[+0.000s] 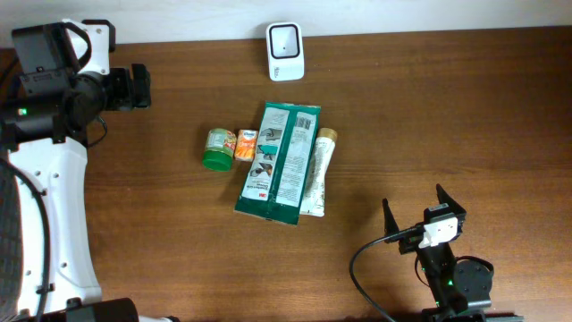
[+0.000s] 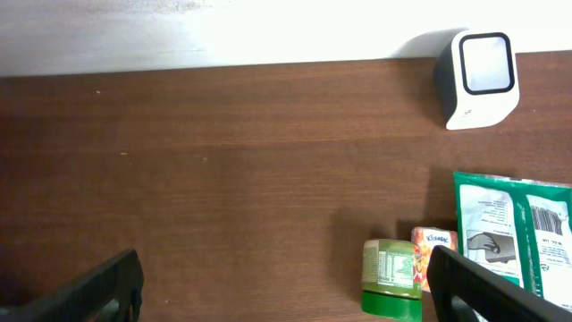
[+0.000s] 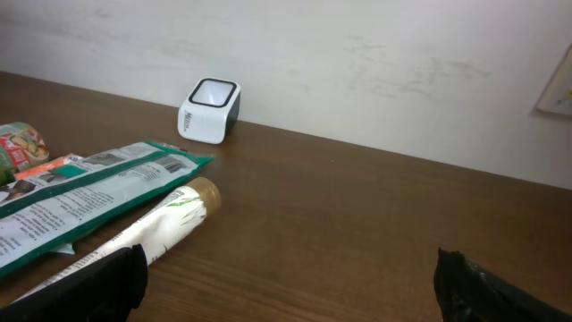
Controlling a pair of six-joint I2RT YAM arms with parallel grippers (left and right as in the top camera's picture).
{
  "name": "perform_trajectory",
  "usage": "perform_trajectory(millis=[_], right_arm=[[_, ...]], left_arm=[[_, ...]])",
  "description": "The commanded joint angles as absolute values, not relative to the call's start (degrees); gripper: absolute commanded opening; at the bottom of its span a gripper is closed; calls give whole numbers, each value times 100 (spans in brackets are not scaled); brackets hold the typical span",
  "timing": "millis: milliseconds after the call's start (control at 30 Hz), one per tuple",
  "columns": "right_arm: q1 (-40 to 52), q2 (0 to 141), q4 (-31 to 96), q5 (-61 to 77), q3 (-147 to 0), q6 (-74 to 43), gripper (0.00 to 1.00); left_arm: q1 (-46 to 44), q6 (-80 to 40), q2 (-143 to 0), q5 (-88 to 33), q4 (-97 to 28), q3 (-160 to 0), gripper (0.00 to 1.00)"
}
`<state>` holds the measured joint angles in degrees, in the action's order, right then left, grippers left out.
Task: Scan the item barcode
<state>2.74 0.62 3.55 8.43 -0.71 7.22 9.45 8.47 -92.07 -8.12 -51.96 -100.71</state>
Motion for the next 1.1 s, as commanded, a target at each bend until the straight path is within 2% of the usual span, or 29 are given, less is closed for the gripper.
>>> perform_trajectory(millis=[0,433,500,567,900,1067], right_arm=[[305,21,370,834,-32,657,98],[305,21,217,1212,-32,635,98],[298,80,281,1380,-132,60,98],[298,252,475,1649,-384,51,98],[298,3260,2290,1702,-3321,272,98],[298,4303,3194,1763,-4536,270,98]], left_arm=[[965,829,-9192,-768,-5170,-10141,99],[965,829,-9192,-768,-5190,-10141,99],[965,829,-9192,-768,-5190,-10141,99],[965,829,-9192,-768,-5192,-10141,99],[965,829,-9192,-768,-5190,-10141,99],[965,829,-9192,-768,-5190,-10141,99]])
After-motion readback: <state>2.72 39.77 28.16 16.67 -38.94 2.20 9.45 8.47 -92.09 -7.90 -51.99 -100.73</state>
